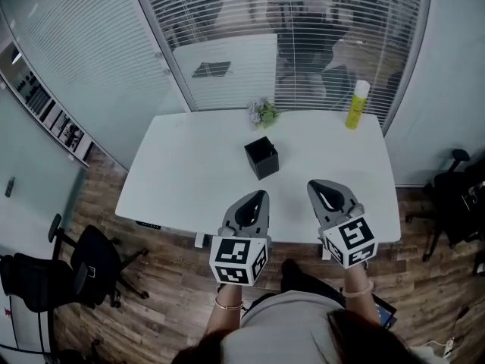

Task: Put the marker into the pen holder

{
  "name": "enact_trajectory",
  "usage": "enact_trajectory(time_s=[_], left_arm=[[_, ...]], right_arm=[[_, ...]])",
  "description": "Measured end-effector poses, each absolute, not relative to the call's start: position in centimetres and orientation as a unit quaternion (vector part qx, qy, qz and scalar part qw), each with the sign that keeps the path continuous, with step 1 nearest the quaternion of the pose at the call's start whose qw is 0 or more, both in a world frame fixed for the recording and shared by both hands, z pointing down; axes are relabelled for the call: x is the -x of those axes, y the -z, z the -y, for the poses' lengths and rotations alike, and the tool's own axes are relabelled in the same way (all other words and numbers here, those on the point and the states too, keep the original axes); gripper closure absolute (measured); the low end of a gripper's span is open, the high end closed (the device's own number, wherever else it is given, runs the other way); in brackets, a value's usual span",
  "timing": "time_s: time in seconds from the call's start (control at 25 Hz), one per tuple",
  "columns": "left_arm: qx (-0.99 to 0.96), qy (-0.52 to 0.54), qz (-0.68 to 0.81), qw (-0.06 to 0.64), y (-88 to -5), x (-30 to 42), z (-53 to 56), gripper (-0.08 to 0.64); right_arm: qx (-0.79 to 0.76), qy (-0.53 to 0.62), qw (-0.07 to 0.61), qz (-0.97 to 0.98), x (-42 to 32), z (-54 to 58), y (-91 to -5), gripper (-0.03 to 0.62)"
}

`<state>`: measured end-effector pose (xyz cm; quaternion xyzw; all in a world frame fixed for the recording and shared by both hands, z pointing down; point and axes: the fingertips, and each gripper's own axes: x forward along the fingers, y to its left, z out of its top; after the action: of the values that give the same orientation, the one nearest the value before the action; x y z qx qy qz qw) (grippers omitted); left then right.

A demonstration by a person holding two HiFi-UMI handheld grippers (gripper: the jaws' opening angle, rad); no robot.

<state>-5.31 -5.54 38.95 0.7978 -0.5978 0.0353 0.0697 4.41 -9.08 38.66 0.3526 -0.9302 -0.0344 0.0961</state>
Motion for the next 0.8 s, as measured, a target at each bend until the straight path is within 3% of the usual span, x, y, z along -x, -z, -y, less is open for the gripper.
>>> enact_trajectory(time_s=[0.8], left_arm=[[-0.798, -0.027, 0.599, 0.066, -38.4, 5.5, 6.9, 0.537]], right_arm=[[-0.339, 0.043, 0.086, 0.936, -3.5, 10.2, -38.3, 0.565]])
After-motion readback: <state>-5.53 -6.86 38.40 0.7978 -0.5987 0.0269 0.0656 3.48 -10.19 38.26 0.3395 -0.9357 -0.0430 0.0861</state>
